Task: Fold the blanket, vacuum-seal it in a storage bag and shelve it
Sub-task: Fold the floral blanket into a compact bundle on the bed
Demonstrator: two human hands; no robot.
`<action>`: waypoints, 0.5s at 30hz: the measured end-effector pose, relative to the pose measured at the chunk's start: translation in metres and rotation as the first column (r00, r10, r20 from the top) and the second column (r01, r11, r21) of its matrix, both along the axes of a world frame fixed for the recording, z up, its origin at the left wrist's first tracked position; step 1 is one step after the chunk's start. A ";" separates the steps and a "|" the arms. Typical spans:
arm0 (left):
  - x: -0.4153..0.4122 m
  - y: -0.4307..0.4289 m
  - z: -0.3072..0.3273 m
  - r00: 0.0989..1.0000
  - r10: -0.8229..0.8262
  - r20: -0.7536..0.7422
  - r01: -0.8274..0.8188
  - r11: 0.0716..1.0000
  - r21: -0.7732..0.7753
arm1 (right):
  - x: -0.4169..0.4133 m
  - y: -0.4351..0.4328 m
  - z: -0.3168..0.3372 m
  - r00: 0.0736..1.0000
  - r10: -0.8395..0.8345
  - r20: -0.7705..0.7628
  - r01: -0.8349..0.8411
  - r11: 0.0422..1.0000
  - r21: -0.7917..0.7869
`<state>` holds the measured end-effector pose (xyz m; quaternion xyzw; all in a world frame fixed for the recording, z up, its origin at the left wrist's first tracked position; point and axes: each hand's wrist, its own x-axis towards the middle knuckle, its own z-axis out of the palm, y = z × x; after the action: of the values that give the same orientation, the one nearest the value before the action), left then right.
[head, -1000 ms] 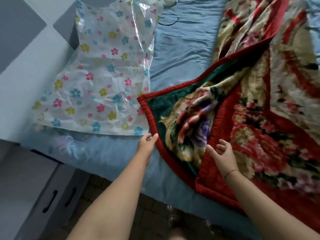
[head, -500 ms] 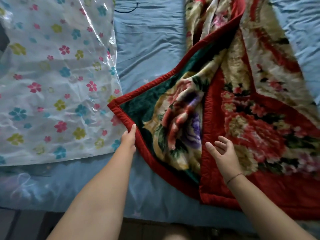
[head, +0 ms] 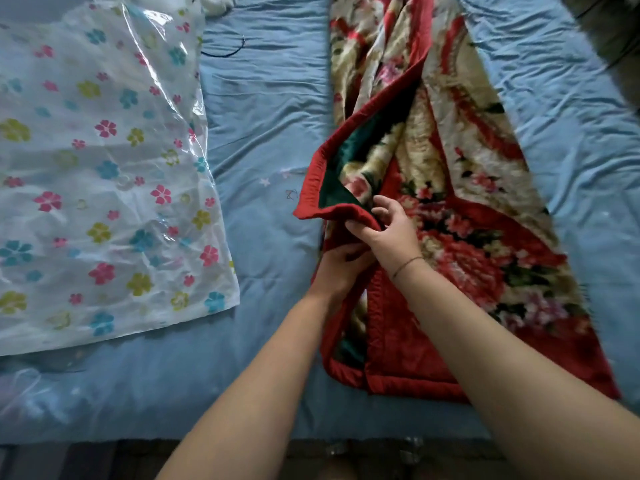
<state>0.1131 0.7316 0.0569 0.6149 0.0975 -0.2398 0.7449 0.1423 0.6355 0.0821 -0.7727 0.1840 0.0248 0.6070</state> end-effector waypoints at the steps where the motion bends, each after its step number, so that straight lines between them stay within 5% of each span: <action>1: -0.006 -0.007 0.006 0.999 -0.034 0.005 0.034 0.999 -0.002 | 0.002 -0.010 0.001 1.000 -0.020 -0.004 0.019 0.998 -0.065; 3: -0.019 -0.019 0.015 0.998 -0.050 -0.048 0.052 0.998 0.043 | 0.000 -0.031 -0.003 0.996 -0.084 -0.031 0.080 0.993 -0.091; 7: -0.046 -0.032 0.005 0.966 0.030 -0.257 0.023 0.979 0.203 | -0.026 -0.067 -0.009 0.957 -0.244 -0.157 0.270 0.947 0.177; 10: -0.074 -0.043 -0.010 0.792 -0.083 -0.605 0.131 0.991 0.036 | -0.050 -0.094 -0.014 0.918 -0.338 -0.206 0.386 0.880 0.276; 13: -0.093 -0.061 -0.029 0.548 -0.051 -0.835 -0.213 0.957 -0.198 | -0.070 -0.123 -0.014 0.904 -0.374 -0.208 0.426 0.835 0.348; 15: -0.100 -0.076 -0.037 0.458 0.130 -0.879 -0.544 0.823 -0.162 | -0.081 -0.147 -0.016 0.900 -0.369 -0.234 0.435 0.797 0.418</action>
<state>0.0129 0.6558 0.0198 0.2120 0.5107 -0.3616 0.7506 0.0608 0.4889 0.0661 -0.5459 0.3752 -0.0074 0.7491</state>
